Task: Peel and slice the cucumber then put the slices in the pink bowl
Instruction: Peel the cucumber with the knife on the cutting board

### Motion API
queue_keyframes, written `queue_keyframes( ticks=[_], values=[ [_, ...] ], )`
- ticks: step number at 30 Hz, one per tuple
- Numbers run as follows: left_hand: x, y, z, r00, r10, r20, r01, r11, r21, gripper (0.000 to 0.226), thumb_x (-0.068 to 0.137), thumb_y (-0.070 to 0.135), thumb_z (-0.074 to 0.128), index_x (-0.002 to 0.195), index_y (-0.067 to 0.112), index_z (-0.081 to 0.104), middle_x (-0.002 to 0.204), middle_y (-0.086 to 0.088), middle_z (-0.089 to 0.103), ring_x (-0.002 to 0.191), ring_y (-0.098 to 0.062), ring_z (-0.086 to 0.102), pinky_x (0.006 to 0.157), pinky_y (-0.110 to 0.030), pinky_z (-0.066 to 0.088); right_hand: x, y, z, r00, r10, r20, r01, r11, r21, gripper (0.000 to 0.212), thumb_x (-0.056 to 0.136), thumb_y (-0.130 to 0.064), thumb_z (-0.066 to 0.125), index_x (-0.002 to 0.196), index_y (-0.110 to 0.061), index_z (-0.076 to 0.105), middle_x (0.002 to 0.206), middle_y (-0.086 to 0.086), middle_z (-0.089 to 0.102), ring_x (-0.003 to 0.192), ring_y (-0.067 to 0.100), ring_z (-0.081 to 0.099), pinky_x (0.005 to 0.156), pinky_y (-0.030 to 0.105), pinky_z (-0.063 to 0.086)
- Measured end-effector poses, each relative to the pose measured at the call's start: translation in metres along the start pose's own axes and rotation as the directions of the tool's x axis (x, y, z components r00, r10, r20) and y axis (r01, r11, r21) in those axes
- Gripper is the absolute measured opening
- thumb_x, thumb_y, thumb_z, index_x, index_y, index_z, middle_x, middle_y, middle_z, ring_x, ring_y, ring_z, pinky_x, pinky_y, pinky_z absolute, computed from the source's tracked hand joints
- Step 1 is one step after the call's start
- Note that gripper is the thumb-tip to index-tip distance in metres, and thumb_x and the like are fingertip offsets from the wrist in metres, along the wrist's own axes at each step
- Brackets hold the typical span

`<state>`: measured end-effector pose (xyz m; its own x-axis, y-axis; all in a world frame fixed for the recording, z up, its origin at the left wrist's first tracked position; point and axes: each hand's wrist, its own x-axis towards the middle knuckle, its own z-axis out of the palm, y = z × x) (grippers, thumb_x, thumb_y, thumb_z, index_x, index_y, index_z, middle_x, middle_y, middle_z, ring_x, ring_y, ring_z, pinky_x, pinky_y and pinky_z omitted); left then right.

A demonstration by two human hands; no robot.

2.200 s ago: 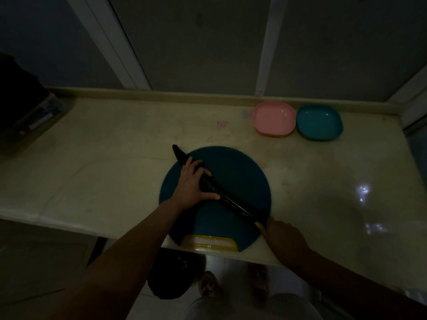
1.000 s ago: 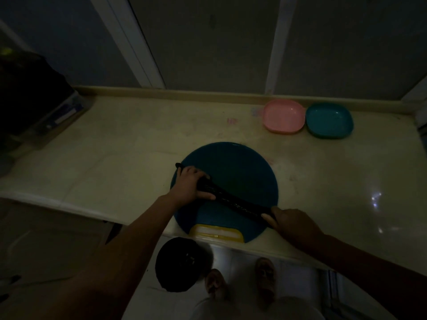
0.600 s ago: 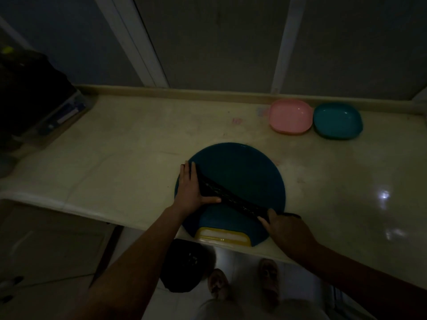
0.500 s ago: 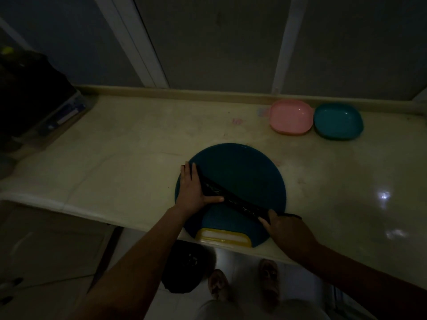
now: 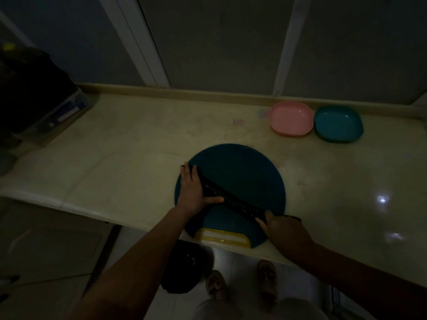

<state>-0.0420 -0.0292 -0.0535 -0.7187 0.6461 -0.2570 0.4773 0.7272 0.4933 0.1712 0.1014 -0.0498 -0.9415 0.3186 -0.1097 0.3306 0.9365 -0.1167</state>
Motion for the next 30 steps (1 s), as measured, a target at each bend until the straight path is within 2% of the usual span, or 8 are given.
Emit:
queue_keyframes(
  ticks=[7,15,19,22,25,27,28,30],
  values=[
    [0.000,0.002,0.000,1.000,-0.002,-0.010,0.002,1.000,-0.001,0.132,0.057,0.056,0.078,0.147,0.000,-0.001,0.153,-0.021,-0.016,0.140,-0.034,-0.018,0.113,-0.041,-0.007,0.000,-0.003,-0.001,0.998,0.058,-0.008,-0.058,0.998,-0.011,0.035,0.060,-0.036,0.080,0.051,-0.010,0.057,0.025,0.001,0.035,0.015,0.009,0.026,0.053,0.012,-0.018],
    [0.000,0.004,-0.001,1.000,-0.007,0.001,0.007,1.000,0.024,0.133,0.057,0.057,0.077,0.147,-0.001,-0.001,0.152,-0.023,-0.017,0.140,-0.035,-0.017,0.113,-0.042,-0.007,0.000,-0.006,0.001,0.999,0.044,0.029,-0.044,0.999,0.000,0.043,0.048,-0.035,0.092,0.050,-0.013,0.055,0.027,0.000,0.037,0.017,0.008,0.029,0.045,0.015,-0.017],
    [0.003,0.002,-0.006,0.997,-0.029,0.072,0.029,0.999,0.014,0.133,0.058,0.059,0.076,0.147,0.002,-0.004,0.151,-0.020,-0.021,0.139,-0.034,-0.021,0.114,-0.045,-0.007,0.006,0.003,0.007,0.989,-0.032,0.142,0.058,0.982,-0.182,0.026,0.093,-0.026,0.055,0.107,-0.004,0.059,0.057,0.009,0.041,0.043,0.013,0.041,0.037,0.021,0.017],
    [0.007,0.000,-0.008,0.992,-0.041,0.116,0.041,0.999,0.006,0.125,0.066,0.061,0.070,0.147,0.004,-0.006,0.151,-0.019,-0.023,0.139,-0.033,-0.023,0.114,-0.044,-0.007,0.004,0.001,0.000,0.989,0.065,0.131,-0.062,0.998,-0.024,0.042,0.055,-0.037,0.090,0.053,-0.010,0.057,0.033,0.001,0.044,0.022,0.011,0.037,0.038,0.015,-0.005],
    [0.007,0.003,-0.008,0.994,-0.054,0.097,0.053,0.999,0.012,0.121,0.069,0.061,0.066,0.147,0.003,-0.005,0.152,-0.020,-0.022,0.139,-0.034,-0.021,0.113,-0.043,-0.008,0.009,0.006,0.019,0.994,0.096,0.048,-0.098,0.994,0.043,0.049,0.043,-0.038,0.092,0.043,-0.013,0.050,0.025,0.000,0.036,0.016,0.011,0.029,0.047,0.011,-0.013],
    [0.008,0.006,-0.008,0.993,-0.066,0.095,0.065,0.998,0.018,0.121,0.069,0.061,0.066,0.147,0.002,-0.004,0.152,-0.020,-0.021,0.139,-0.034,-0.021,0.113,-0.043,-0.007,0.007,0.003,0.000,0.992,0.082,0.101,-0.080,0.997,-0.023,0.044,0.055,-0.040,0.088,0.051,-0.011,0.055,0.033,0.002,0.046,0.023,0.012,0.040,0.031,0.017,-0.003],
    [0.008,0.008,-0.009,0.992,-0.076,0.099,0.074,0.997,0.023,0.121,0.069,0.062,0.066,0.147,0.002,-0.004,0.152,-0.021,-0.020,0.139,-0.034,-0.020,0.113,-0.044,-0.007,0.011,0.007,-0.003,0.996,0.030,0.079,-0.024,0.997,-0.070,0.036,0.071,-0.039,0.079,0.067,-0.008,0.061,0.048,0.007,0.058,0.036,0.015,0.053,0.029,0.022,0.015],
    [0.012,0.014,-0.010,0.988,-0.106,0.111,0.103,0.994,0.034,0.122,0.069,0.064,0.065,0.147,0.002,-0.005,0.152,-0.021,-0.020,0.139,-0.035,-0.020,0.113,-0.044,-0.007,0.015,0.015,-0.001,0.993,-0.033,0.117,0.044,0.995,-0.091,0.030,0.091,-0.034,0.059,0.108,-0.008,0.057,0.079,0.015,0.065,0.065,0.023,0.065,0.045,0.027,0.037]
  ],
)
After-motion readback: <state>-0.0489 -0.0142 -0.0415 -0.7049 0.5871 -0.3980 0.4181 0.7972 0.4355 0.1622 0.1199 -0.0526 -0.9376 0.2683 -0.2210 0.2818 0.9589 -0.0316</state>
